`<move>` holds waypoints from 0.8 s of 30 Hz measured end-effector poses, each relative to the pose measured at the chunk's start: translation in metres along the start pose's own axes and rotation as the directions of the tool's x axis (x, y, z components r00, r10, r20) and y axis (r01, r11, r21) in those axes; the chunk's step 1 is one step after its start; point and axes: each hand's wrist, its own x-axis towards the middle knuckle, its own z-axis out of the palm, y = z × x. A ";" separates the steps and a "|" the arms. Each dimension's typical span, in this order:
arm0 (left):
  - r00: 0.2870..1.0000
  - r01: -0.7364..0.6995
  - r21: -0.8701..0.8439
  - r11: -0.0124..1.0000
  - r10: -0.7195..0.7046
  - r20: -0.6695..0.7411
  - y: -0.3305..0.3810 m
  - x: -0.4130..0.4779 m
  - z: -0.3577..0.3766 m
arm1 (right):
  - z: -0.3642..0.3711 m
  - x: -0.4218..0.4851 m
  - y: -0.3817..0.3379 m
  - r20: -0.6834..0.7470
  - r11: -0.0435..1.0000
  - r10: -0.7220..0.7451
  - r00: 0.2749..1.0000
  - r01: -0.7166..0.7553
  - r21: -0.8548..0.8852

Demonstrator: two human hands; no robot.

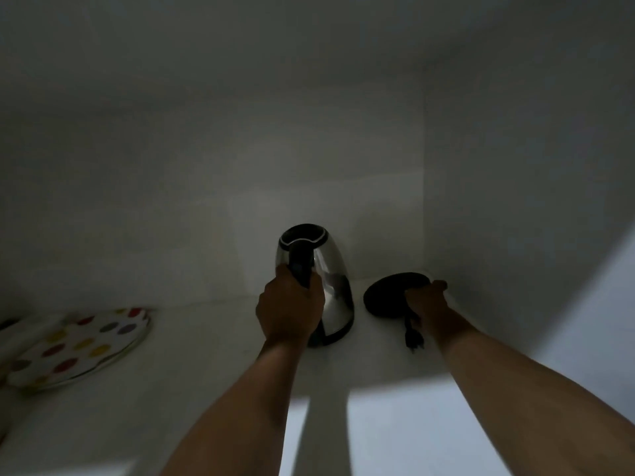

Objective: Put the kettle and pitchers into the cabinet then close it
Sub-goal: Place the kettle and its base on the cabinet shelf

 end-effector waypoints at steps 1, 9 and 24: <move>1.000 0.006 0.009 1.000 -0.006 0.004 0.001 0.002 0.006 | 0.000 0.005 0.001 -0.005 0.995 -0.011 1.000 0.011 -0.095; 0.995 0.097 0.015 0.995 -0.097 0.020 0.009 0.031 0.031 | 0.002 0.018 0.013 0.120 0.529 -0.264 0.957 0.248 -0.811; 0.995 -0.039 0.077 0.996 0.032 0.095 -0.018 0.026 0.068 | 0.033 0.037 0.021 0.362 0.382 -0.410 0.837 0.518 -0.765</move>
